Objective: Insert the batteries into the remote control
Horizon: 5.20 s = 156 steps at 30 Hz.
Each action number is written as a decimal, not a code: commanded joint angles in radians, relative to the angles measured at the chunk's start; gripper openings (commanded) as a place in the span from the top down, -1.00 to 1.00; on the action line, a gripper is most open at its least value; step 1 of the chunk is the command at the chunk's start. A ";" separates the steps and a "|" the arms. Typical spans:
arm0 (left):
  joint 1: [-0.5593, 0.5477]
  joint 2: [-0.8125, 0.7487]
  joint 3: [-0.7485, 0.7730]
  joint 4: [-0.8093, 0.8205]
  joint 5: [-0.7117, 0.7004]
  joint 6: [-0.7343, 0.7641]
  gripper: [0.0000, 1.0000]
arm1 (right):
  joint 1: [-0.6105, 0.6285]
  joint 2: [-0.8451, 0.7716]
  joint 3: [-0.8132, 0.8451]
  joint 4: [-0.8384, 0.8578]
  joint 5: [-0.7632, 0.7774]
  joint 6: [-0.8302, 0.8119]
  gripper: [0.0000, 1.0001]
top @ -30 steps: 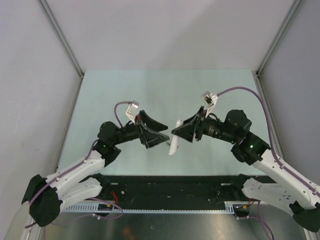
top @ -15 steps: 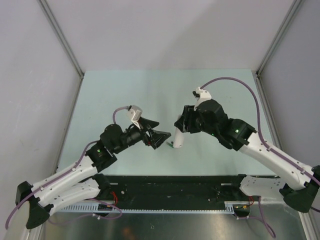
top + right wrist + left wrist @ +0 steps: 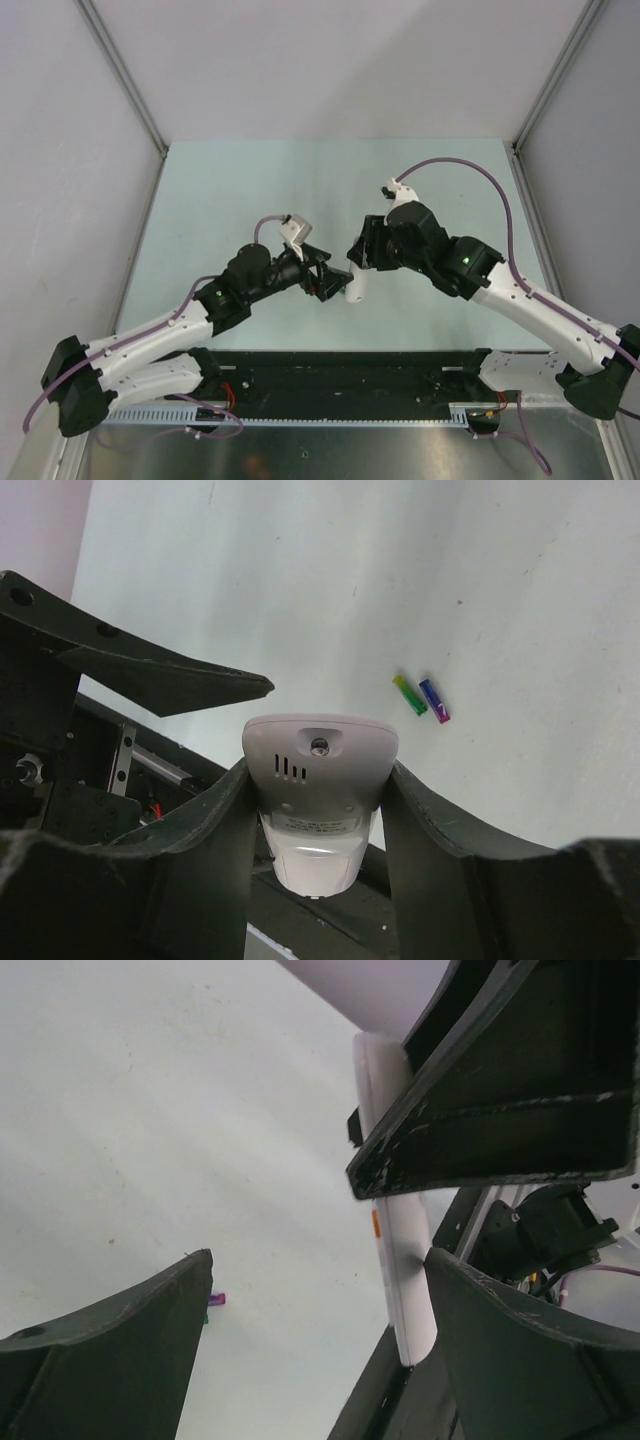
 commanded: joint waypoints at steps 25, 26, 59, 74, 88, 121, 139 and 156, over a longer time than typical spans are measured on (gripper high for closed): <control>-0.020 0.105 0.024 0.307 0.057 -0.087 0.03 | 0.070 0.028 0.043 0.101 0.093 0.120 1.00; -0.020 0.108 0.024 0.311 0.057 -0.089 0.08 | 0.072 0.030 0.045 0.103 0.093 0.120 1.00; -0.025 0.090 -0.028 0.384 0.061 -0.127 1.00 | 0.051 -0.018 0.043 0.156 0.076 0.106 -0.39; 0.007 0.004 -0.076 0.378 0.038 -0.270 0.99 | -0.057 -0.208 -0.038 0.182 0.126 0.003 -0.67; 0.182 -0.071 -0.048 0.390 0.115 -0.627 1.00 | -0.149 -0.412 -0.595 0.860 -0.524 0.186 -0.82; 0.119 0.047 -0.054 0.511 0.164 -0.706 0.45 | -0.117 -0.030 -0.643 1.457 -0.694 0.400 1.00; 0.167 0.073 -0.036 0.509 0.264 -0.666 0.65 | -0.146 -0.128 -0.643 1.305 -0.777 0.350 1.00; 0.201 0.062 -0.045 0.502 0.370 -0.637 -0.01 | -0.190 -0.161 -0.589 1.153 -0.883 0.321 1.00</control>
